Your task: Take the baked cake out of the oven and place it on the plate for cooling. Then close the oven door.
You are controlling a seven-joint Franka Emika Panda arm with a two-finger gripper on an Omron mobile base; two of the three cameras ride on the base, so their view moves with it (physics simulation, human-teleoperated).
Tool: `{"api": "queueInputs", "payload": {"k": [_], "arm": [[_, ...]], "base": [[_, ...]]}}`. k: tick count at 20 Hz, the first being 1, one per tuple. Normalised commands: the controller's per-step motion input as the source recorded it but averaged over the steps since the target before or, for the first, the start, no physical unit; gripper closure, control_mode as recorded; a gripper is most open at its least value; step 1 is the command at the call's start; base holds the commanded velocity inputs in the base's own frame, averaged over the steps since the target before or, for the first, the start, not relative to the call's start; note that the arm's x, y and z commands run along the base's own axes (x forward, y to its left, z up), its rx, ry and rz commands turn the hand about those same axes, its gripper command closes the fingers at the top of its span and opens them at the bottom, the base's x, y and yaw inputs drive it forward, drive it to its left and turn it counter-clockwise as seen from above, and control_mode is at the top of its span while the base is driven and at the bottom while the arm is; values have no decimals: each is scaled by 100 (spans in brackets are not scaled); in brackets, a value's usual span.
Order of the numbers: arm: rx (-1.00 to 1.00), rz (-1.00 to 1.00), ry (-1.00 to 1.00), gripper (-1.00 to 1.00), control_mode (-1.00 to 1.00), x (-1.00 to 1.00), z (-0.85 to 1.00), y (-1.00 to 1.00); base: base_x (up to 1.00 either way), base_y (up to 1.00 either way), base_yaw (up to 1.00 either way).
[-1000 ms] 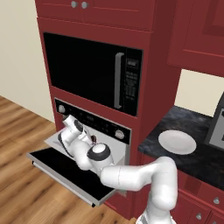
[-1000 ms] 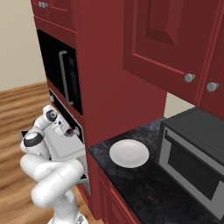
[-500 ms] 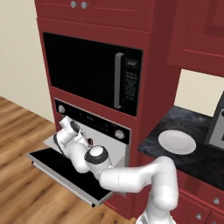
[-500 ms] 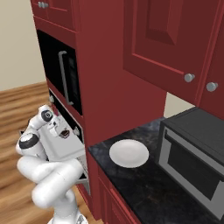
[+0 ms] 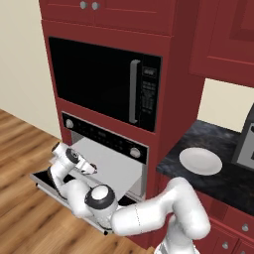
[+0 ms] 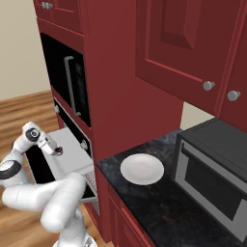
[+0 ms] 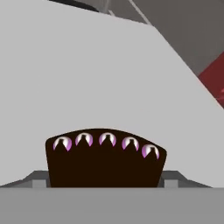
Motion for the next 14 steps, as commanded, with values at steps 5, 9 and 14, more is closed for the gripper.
{"api": "queueInputs", "payload": {"k": [5,9,14], "arm": [[11,47,-2,100,-100,-100,27,-23],[8,20,-21,100,-100,-100,68,-56],[5,10,-27,100,-100,-100,91,-67]], "base": [[0,0,0],[0,0,0],[0,0,0]]}}
